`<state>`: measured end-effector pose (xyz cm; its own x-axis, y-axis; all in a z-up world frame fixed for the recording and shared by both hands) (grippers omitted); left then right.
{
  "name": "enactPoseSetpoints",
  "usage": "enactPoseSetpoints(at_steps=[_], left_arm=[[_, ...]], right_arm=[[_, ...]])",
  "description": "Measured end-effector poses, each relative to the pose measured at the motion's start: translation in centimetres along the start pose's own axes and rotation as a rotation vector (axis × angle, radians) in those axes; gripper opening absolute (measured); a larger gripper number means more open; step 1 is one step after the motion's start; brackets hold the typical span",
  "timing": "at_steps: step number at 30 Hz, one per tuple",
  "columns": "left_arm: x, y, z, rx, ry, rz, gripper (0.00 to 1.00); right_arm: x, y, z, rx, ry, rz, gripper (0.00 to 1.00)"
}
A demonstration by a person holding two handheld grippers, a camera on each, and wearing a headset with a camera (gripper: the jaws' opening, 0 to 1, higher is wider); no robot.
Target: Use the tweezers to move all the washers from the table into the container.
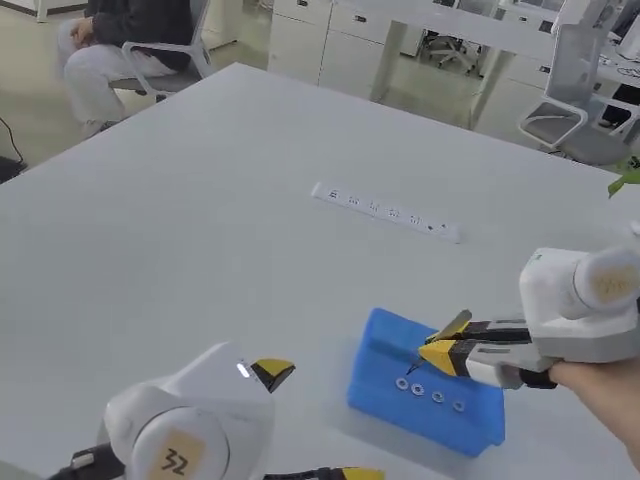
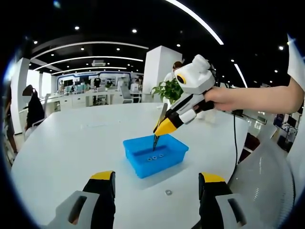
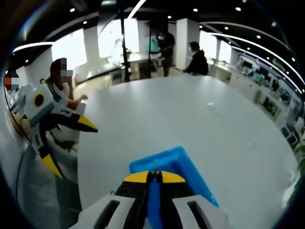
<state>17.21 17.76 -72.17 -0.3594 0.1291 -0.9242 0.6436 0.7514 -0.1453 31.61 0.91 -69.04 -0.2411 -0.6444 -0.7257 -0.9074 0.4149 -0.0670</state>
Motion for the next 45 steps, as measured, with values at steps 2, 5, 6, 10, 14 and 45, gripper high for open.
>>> enactPoseSetpoints(at_steps=[2,5,6,10,14,45], left_arm=[[0.0,0.0,0.0,0.002,0.001,0.0,0.71],[0.0,0.0,0.0,0.004,0.002,0.003,0.71],[0.0,0.0,0.0,0.005,0.003,0.003,0.71],[0.1,-0.1,0.0,0.007,0.006,0.006,0.71],[0.1,-0.1,0.0,0.007,0.008,0.007,0.71],[0.0,-0.1,0.0,0.006,0.007,0.007,0.71]], right_arm=[[-0.3,0.6,-0.3,-0.017,-0.013,-0.001,0.04],[-0.5,2.0,-0.4,-0.068,-0.019,-0.015,0.04],[-0.4,2.5,-0.3,-0.09,-0.014,-0.023,0.04],[0.1,4.0,0.3,-0.116,0.024,-0.07,0.04],[1.1,4.9,1.2,-0.143,0.048,-0.065,0.04],[4.2,6.5,3.3,-0.195,0.138,-0.027,0.04]])
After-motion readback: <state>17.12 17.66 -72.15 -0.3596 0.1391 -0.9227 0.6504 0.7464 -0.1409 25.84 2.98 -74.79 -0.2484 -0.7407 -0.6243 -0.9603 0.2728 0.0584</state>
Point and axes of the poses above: the centre of the closed fingertips' face, and the gripper's own axes: z roughly forward along the fingers, y roughly to its left, x roughly out of its underside, the point moved 9 cm from there along -z, roughly backward along the fingers, and after that the axes turned 7 degrees about x, right-handed, at the moved point
